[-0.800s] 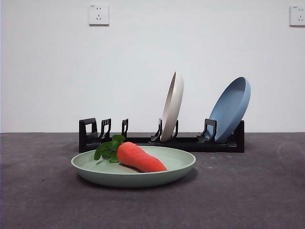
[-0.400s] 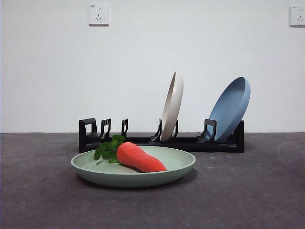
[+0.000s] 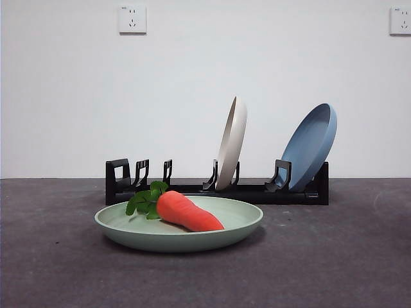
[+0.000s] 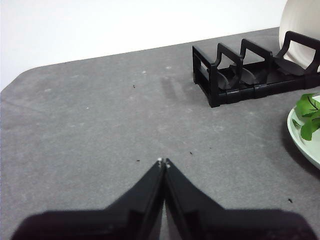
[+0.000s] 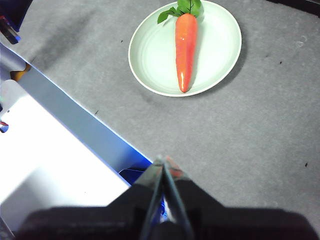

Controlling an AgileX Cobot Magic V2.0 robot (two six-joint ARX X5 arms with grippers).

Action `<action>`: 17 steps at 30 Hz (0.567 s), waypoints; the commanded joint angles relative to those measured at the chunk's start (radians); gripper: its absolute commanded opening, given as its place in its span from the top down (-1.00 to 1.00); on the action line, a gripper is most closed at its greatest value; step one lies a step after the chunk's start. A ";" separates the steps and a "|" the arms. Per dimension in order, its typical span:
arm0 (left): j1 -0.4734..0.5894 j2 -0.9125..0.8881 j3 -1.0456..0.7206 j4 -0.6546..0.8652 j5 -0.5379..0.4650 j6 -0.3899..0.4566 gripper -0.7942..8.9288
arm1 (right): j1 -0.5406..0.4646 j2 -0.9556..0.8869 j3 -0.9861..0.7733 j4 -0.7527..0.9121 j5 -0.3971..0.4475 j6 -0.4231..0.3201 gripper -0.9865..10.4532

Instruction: Take the green plate from the plate rack,put the plate on the table,take the carrot from the table,put the carrot in the plate

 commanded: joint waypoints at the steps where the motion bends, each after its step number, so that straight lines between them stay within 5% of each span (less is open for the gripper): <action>1: 0.003 -0.003 -0.012 -0.001 -0.002 -0.013 0.84 | 0.002 -0.002 -0.001 0.003 0.001 -0.004 0.82; 15: 0.003 -0.003 -0.012 -0.001 -0.002 -0.013 0.84 | 0.002 -0.002 -0.001 0.003 0.005 -0.006 0.82; 17: 0.003 -0.003 -0.012 -0.001 -0.002 -0.013 0.84 | -0.015 -0.012 -0.001 0.012 0.032 -0.059 0.82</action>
